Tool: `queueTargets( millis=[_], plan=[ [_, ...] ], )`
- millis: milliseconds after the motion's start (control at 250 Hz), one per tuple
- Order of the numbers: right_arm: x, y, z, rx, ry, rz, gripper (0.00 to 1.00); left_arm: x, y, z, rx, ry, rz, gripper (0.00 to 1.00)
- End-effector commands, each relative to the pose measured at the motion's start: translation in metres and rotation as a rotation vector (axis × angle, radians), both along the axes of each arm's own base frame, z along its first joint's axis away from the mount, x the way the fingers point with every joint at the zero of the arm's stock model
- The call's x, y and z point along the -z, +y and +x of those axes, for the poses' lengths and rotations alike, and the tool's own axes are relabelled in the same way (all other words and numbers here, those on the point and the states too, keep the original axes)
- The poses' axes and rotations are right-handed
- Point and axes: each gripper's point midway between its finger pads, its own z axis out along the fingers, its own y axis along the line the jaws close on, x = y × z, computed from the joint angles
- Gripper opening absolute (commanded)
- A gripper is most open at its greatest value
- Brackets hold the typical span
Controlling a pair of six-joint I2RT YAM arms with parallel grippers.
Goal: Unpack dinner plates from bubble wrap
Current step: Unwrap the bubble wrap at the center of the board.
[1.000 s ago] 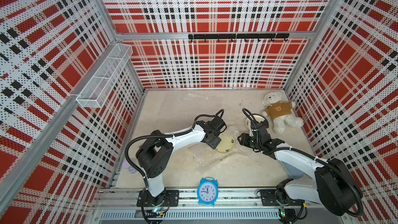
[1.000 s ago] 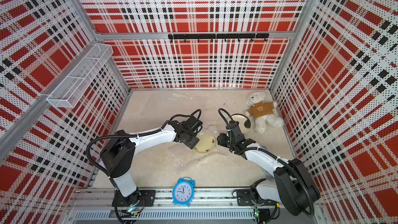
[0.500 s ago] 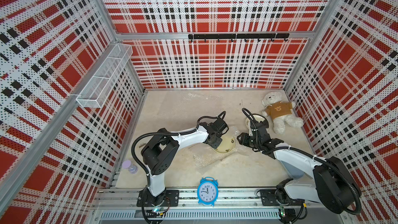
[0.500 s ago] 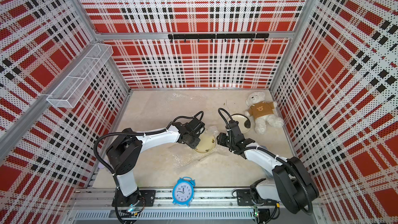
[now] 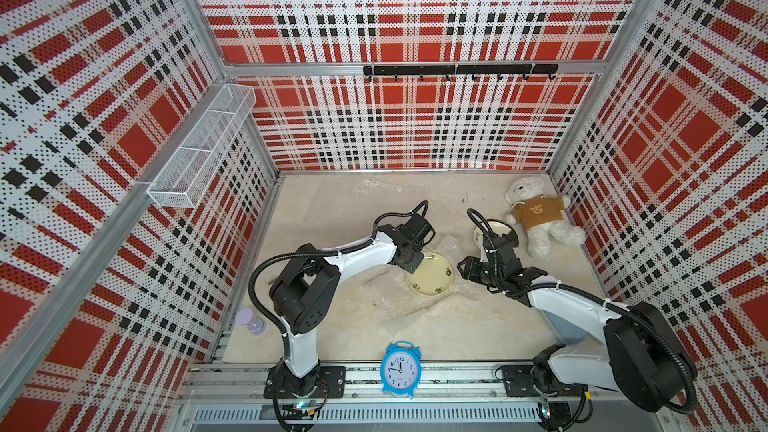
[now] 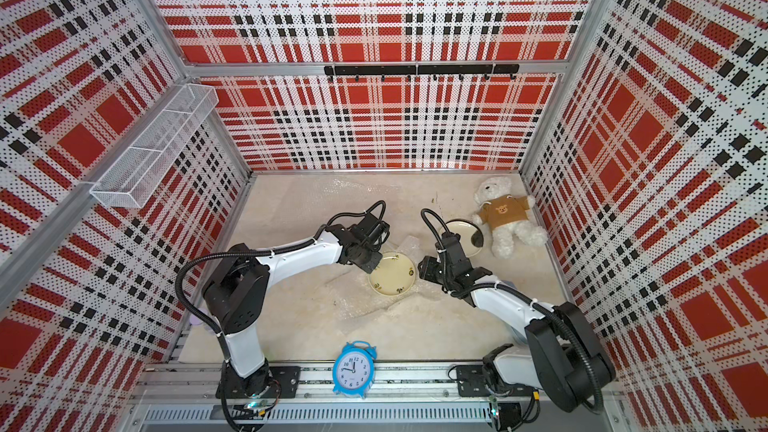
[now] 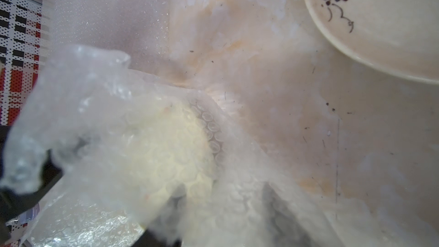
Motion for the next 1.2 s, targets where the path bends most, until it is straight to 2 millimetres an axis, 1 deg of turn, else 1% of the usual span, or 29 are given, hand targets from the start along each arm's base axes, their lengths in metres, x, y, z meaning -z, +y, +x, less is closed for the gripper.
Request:
queueTargets(
  millis=[0,80,212,304,364,476,556,636,664,700,760,792,824,840,888,928,976,1036,1092,1161,1197],
  plan=[
    [-0.002,0.001,0.004,-0.001,-0.019,0.007,0.54,-0.017,0.009,0.014,0.001,-0.029,0.026,0.05],
    [0.0,0.0,0.004,0.0,-0.014,0.004,0.54,-0.021,0.014,0.025,-0.021,-0.028,0.029,0.05],
    [0.006,-0.003,0.004,0.007,-0.004,0.0,0.54,-0.016,0.023,0.041,-0.057,-0.008,0.021,0.05],
    [0.013,-0.007,0.001,0.012,0.014,-0.008,0.54,-0.018,0.028,0.053,-0.085,-0.025,0.009,0.06],
    [0.018,-0.01,0.0,0.015,0.022,-0.017,0.54,-0.021,0.032,0.062,-0.101,-0.037,-0.009,0.08],
    [0.026,-0.014,-0.004,0.016,0.038,-0.029,0.54,-0.015,0.045,0.075,-0.136,-0.028,-0.007,0.09],
    [0.03,-0.017,-0.006,0.024,0.044,-0.034,0.54,-0.009,0.054,0.08,-0.152,-0.017,0.0,0.11],
    [0.032,-0.018,-0.009,0.026,0.045,-0.04,0.54,-0.01,0.061,0.088,-0.176,-0.024,-0.022,0.17],
    [0.033,-0.019,-0.009,0.028,0.044,-0.042,0.54,-0.014,0.064,0.091,-0.182,-0.031,-0.03,0.21],
    [0.036,-0.021,-0.011,0.032,0.048,-0.05,0.54,-0.021,0.065,0.096,-0.19,-0.045,-0.043,0.3],
    [0.042,-0.023,-0.013,0.032,0.057,-0.063,0.53,-0.032,0.066,0.103,-0.197,-0.066,-0.068,0.33],
    [0.045,-0.024,-0.014,0.03,0.063,-0.068,0.54,-0.04,0.066,0.108,-0.198,-0.08,-0.082,0.4],
    [0.046,-0.023,-0.014,0.024,0.065,-0.07,0.54,-0.047,0.066,0.11,-0.199,-0.091,-0.087,0.52],
    [0.047,-0.023,-0.014,0.02,0.066,-0.07,0.54,-0.051,0.066,0.11,-0.202,-0.095,-0.087,0.55],
    [0.047,-0.022,-0.015,0.016,0.064,-0.067,0.53,-0.063,0.067,0.109,-0.202,-0.102,-0.091,0.58],
    [0.044,-0.021,-0.014,0.008,0.056,-0.063,0.53,-0.074,0.065,0.106,-0.201,-0.107,-0.121,0.63],
    [0.038,-0.021,-0.013,0.008,0.047,-0.062,0.53,-0.09,0.063,0.1,-0.2,-0.118,-0.158,0.68],
    [0.029,-0.022,-0.011,0.008,0.031,-0.066,0.53,-0.108,0.06,0.088,-0.187,-0.134,-0.199,0.75],
    [0.02,-0.022,-0.01,0.005,0.018,-0.066,0.54,-0.119,0.054,0.071,-0.165,-0.124,-0.236,0.76],
    [0.009,-0.02,-0.008,-0.006,0.006,-0.065,0.54,-0.121,0.052,0.046,-0.138,-0.09,-0.238,0.77],
    [0.005,-0.018,-0.007,-0.012,0.002,-0.064,0.54,-0.118,0.048,0.031,-0.121,-0.061,-0.249,0.77]
  ],
)
